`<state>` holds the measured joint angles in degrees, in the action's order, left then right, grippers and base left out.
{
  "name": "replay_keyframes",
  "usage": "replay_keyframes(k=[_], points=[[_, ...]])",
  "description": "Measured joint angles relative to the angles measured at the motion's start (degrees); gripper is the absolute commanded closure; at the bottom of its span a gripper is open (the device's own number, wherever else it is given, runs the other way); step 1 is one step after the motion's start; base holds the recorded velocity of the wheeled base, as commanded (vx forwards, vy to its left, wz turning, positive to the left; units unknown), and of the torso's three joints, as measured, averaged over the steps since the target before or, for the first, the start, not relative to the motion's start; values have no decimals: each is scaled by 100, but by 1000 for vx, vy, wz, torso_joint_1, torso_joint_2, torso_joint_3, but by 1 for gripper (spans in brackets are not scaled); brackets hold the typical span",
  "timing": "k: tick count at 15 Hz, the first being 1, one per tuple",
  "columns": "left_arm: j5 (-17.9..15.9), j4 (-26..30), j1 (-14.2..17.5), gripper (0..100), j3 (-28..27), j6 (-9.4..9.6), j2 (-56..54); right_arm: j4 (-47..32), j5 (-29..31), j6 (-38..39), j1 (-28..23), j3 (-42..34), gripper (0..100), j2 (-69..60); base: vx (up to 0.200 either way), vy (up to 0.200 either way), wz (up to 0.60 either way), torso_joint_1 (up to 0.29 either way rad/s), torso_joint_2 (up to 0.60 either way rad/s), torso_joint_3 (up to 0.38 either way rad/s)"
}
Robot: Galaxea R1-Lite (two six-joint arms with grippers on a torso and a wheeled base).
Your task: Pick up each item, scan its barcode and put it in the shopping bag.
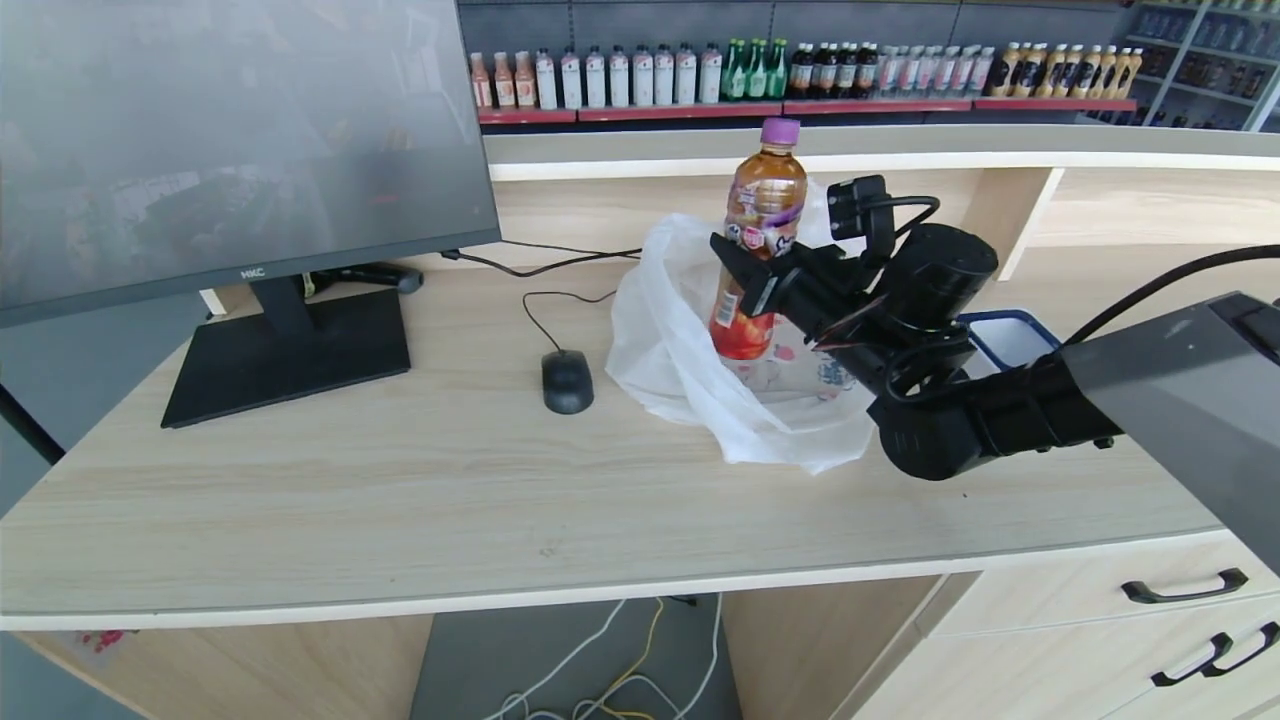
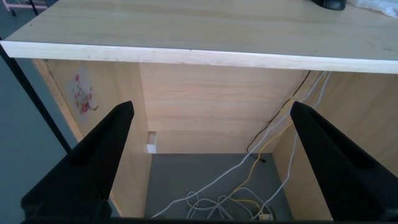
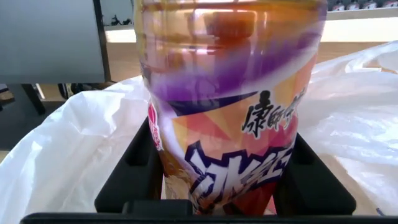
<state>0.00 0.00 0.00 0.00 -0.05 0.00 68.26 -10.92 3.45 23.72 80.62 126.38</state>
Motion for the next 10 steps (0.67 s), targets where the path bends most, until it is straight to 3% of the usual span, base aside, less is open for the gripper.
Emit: replay_keyframes(k=[10], points=[[0,0,-10,0,0,2,0,369,-11,-234,-18,-60,100,366,0,0,0,0,0,0]])
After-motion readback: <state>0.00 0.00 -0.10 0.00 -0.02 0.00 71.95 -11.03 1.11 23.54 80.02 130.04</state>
